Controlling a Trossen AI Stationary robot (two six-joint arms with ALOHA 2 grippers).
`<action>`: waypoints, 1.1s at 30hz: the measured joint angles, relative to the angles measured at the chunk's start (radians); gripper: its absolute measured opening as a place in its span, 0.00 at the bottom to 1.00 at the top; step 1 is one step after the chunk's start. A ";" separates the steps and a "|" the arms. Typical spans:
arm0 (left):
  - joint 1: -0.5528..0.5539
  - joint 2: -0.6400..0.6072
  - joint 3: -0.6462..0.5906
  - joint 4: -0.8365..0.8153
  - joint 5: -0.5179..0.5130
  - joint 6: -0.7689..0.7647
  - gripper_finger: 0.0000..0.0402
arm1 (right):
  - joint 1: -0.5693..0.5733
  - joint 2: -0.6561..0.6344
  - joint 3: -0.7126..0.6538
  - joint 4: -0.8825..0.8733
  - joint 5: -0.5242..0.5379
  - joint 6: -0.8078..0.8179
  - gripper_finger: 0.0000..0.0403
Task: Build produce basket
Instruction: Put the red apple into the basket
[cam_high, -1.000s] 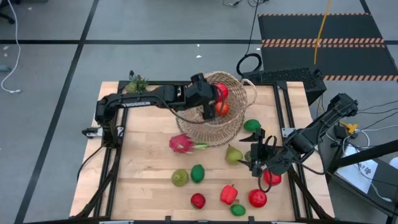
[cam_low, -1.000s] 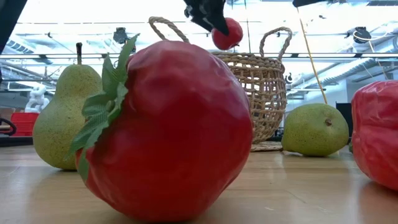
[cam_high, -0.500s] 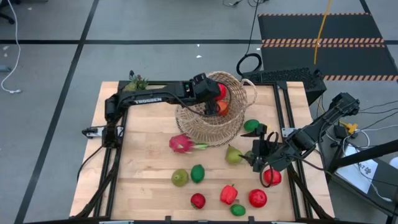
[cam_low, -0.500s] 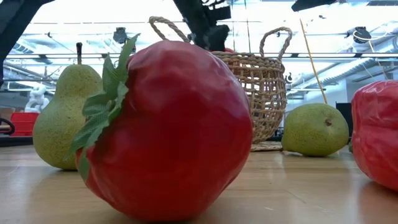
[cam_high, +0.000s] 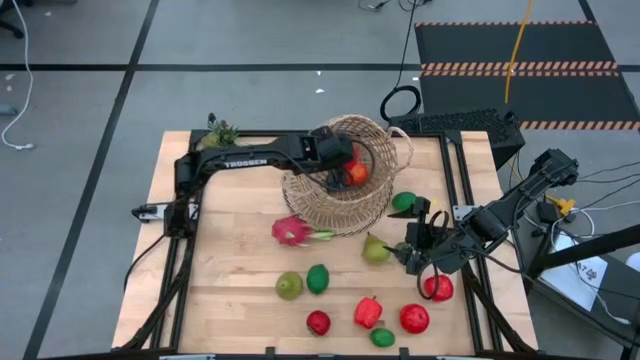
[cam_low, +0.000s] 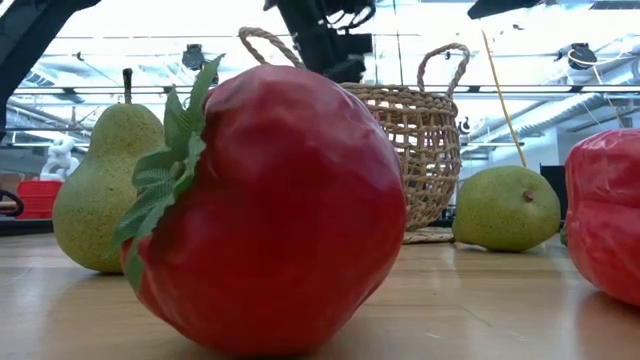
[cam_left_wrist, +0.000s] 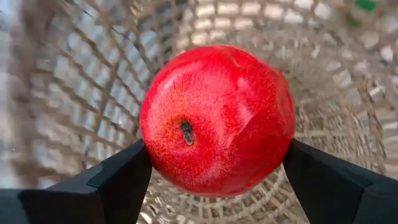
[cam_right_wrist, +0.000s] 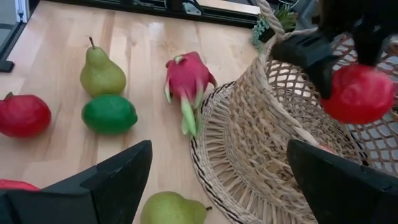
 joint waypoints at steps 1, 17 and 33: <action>0.000 0.009 0.000 -0.003 0.002 0.000 0.84 | 0.000 0.000 0.000 0.001 -0.001 0.002 0.91; 0.000 0.032 0.000 -0.013 0.013 -0.029 0.84 | 0.000 0.000 0.000 0.001 -0.002 0.003 0.91; 0.001 0.038 0.000 -0.015 0.033 -0.062 0.97 | 0.001 0.000 0.000 0.005 -0.003 0.003 0.91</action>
